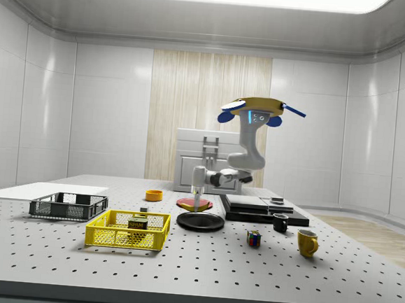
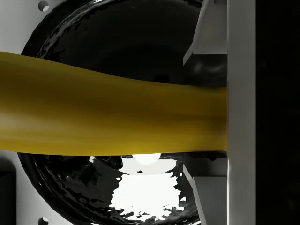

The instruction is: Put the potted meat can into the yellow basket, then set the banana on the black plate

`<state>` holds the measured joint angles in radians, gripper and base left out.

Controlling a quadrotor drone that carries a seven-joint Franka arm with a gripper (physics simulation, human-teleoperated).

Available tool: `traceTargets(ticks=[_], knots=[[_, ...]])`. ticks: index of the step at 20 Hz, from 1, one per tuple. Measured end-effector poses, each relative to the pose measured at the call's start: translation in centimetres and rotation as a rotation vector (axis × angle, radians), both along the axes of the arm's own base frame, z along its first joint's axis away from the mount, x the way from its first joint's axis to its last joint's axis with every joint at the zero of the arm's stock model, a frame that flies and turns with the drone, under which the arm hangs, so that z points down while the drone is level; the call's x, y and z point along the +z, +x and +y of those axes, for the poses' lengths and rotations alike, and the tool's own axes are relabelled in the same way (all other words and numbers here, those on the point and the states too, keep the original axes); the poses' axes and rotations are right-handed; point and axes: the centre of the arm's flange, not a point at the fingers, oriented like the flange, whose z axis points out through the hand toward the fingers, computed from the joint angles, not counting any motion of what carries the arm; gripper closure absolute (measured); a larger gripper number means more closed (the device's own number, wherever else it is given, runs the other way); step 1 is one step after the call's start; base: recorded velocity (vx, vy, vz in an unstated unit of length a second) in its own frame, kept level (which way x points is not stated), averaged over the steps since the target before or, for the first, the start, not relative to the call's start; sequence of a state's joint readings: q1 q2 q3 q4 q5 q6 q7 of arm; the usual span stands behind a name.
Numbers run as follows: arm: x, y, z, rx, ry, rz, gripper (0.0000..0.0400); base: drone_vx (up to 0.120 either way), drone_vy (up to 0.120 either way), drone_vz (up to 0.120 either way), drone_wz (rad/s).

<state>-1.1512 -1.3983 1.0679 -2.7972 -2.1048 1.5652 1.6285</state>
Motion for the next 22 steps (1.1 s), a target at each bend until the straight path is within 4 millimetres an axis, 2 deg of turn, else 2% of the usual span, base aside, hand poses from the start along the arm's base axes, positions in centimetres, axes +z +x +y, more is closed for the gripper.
traceTargets(ticks=[15,16,18,22], knots=[[3.5,0.0,0.0,-0.001,0.0,0.0,0.0204,0.0,0.0,0.0,0.0],[3.6,0.0,0.0,0.0,0.001,0.0,0.016,0.0,0.0,0.0,0.0],[3.7,0.0,0.0,0.002,0.003,-0.001,0.0097,0.0,0.0,0.0,0.0],[3.1,0.0,0.0,0.005,0.005,-0.002,0.0036,0.0,0.0,0.0,0.0]])
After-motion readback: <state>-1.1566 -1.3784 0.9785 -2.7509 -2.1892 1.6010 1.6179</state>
